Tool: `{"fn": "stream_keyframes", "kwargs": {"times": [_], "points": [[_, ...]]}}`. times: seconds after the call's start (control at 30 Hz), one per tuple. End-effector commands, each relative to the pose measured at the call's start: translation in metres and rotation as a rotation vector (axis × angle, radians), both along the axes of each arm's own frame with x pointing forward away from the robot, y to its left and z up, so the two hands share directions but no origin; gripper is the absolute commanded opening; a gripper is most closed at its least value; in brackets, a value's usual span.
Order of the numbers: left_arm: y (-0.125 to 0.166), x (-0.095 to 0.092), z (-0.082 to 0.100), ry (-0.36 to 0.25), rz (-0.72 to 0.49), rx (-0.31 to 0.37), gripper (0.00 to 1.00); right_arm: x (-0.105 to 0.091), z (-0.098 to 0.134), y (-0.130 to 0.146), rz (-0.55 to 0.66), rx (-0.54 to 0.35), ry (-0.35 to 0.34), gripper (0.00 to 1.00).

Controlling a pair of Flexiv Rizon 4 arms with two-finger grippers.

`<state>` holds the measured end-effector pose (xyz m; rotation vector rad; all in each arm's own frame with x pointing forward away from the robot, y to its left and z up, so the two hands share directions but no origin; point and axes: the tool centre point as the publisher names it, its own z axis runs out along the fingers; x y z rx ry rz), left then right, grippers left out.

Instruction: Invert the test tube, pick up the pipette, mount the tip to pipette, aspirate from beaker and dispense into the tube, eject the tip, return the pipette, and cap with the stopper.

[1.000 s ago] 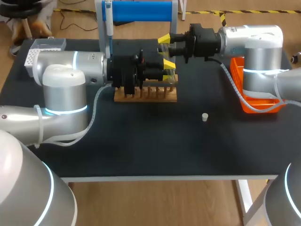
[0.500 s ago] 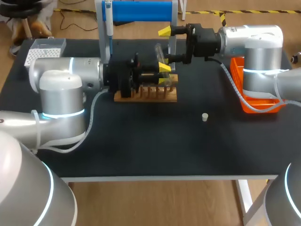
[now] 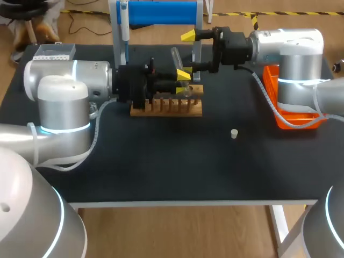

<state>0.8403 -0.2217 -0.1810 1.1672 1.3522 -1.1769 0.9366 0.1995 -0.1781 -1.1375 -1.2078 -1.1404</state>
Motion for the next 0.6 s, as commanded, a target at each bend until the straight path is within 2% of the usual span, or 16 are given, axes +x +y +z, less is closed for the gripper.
{"fn": "stream_keyframes", "kwargs": {"times": [0.03,0.17,0.3,0.37,0.6], "points": [[0.003,-0.003,0.002,-0.001,0.003,0.001,0.00,0.000,0.000,0.000,0.001,-0.001,-0.001,1.00],[0.003,-0.003,0.002,-0.001,0.003,0.001,0.00,0.000,0.000,0.000,0.001,-0.001,-0.001,1.00],[0.003,-0.003,0.002,-0.001,0.003,0.001,0.00,0.003,0.002,-0.016,-0.027,0.003,-0.112,1.00],[0.003,-0.003,0.002,-0.001,0.003,0.001,0.00,0.004,0.002,-0.026,-0.043,0.000,-0.184,1.00],[0.003,-0.003,0.002,-0.001,0.003,0.001,0.00,-0.005,-0.005,-0.061,-0.095,-0.078,-0.554,1.00]]}}
